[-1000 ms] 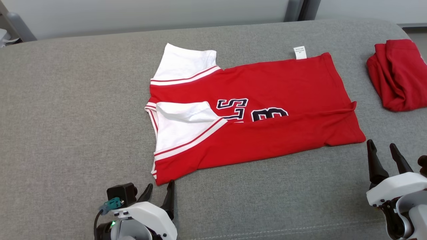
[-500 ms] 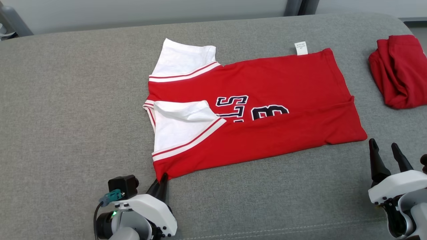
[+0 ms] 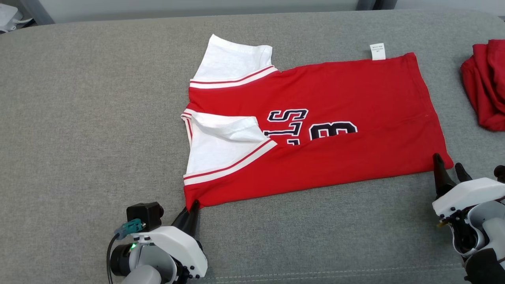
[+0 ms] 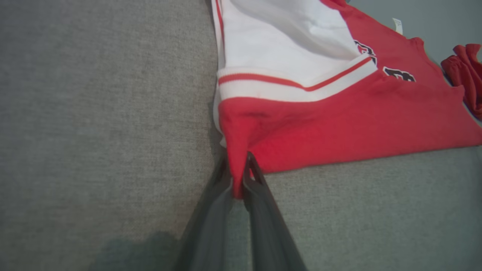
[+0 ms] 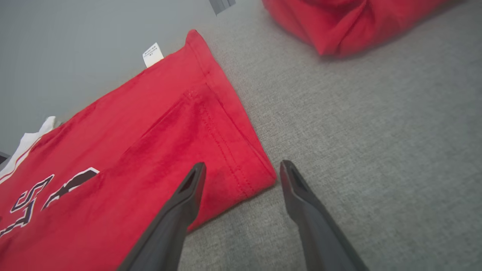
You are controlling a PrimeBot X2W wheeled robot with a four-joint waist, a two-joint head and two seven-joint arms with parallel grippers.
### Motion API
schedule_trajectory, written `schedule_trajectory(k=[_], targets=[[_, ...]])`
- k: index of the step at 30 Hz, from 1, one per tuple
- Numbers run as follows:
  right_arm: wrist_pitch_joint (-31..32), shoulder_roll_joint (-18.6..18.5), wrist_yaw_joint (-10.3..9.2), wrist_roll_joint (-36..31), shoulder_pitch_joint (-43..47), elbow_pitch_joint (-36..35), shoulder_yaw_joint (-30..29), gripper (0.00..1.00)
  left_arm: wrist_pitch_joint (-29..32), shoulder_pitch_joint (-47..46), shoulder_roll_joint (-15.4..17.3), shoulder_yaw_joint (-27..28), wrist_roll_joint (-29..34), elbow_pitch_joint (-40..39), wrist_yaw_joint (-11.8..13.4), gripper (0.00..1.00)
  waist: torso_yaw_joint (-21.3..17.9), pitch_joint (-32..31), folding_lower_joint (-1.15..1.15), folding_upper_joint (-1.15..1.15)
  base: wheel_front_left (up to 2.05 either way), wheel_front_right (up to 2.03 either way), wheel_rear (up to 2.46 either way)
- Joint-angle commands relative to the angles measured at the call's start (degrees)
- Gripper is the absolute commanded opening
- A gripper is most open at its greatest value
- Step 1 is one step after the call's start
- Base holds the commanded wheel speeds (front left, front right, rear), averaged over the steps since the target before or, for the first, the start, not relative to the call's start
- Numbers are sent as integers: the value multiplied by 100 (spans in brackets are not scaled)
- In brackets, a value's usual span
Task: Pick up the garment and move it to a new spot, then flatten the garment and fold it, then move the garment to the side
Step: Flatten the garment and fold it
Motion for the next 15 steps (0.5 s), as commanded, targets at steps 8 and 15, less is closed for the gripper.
schedule_trajectory(k=[8, 15], targets=[[77, -61, 0, 320, -406, 597, 454, 0, -11, -204, 129, 132, 51, -192, 55, 0, 11, 87, 0, 0, 0, 0, 0], [-80, -132, 0, 368, -414, 748, 772, 0, -28, -209, 143, 126, 44, -199, 60, 0, 3, 35, 0, 0, 0, 0, 0]])
